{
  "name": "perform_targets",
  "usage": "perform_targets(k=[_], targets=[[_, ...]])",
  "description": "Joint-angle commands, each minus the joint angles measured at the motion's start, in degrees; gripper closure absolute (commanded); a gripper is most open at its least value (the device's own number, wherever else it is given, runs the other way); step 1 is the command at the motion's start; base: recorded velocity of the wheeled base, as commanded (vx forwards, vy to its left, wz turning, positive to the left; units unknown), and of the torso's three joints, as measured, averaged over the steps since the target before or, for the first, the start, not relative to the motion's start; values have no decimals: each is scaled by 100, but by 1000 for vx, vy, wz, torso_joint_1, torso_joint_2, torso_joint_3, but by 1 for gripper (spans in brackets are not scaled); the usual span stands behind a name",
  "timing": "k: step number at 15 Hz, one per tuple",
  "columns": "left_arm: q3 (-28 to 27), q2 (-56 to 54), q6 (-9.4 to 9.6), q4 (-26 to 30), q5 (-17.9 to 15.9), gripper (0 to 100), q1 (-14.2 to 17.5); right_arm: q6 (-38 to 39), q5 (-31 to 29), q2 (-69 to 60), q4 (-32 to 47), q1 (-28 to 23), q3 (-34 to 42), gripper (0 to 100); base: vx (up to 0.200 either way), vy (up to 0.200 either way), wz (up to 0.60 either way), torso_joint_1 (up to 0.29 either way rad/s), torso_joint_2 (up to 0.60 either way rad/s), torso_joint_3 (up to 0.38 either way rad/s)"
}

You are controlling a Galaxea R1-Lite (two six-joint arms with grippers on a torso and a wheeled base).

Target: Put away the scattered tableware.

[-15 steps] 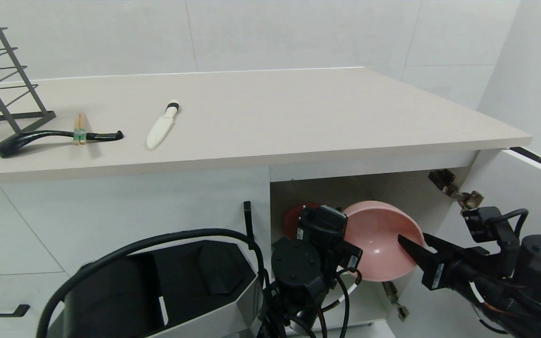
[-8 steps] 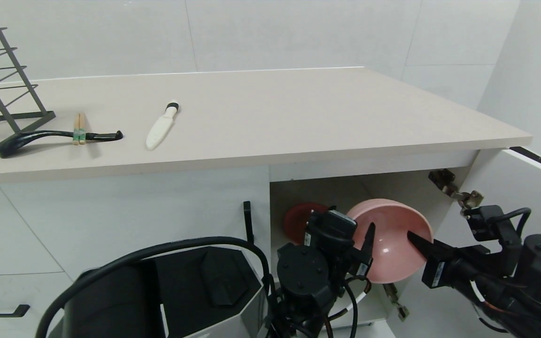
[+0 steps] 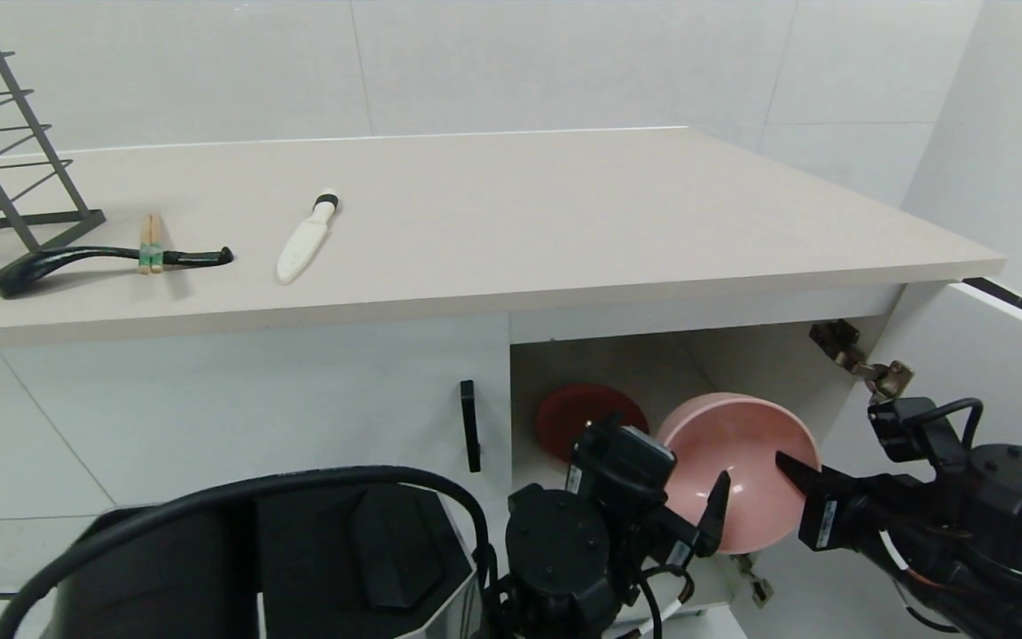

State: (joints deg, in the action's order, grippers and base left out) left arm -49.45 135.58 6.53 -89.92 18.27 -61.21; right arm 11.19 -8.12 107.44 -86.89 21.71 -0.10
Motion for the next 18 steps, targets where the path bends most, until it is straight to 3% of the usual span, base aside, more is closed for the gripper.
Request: perform_targets(k=[1,5,6,7,8,9,10,11,14,16,18], targets=[[858,-515,-12,-8,-447,0,-154,6,-5,260,-12,-79,1,100,0,0,0,0,0,0],[1613,-1262,32,-8,-1379,0,-251,-20,3,401,-38,-44,1,100,0,0,0,0,0,0],[2088,-1684,155,-8,-2346,0,-93,-47,12,401,-38,-18,1,100,0,0,0,0,0,0],[2466,-1869,305,-8,-2970,0,83,-64,12,401,-38,-18,1,100,0,0,0,0,0,0],[2897,-2018,621,-8,-3585,0,338,-64,21,401,-21,9,10,100,0,0,0,0,0,0],[3222,-2133,1034,-8,-3981,0,707,-73,47,401,-12,26,10,100,0,0,0,0,0,0],[3389,-2247,1166,-8,-4077,0,962,-73,118,410,-21,44,1,100,0,0,0,0,0,0],[3600,-2484,1175,-8,-4130,0,1085,-117,320,427,-47,114,-8,100,0,0,0,0,0,0],[4408,-3460,1210,-8,-4816,0,1445,-451,803,735,-12,96,-438,100,0,0,0,0,0,0],[4918,-3855,1236,-8,-4895,0,1621,-469,1067,1139,-38,35,-702,100,0,0,0,0,0,0],[4945,-4391,1157,-8,-4886,0,1770,-469,1251,1631,6,0,-1282,100,0,0,0,0,0,0]])
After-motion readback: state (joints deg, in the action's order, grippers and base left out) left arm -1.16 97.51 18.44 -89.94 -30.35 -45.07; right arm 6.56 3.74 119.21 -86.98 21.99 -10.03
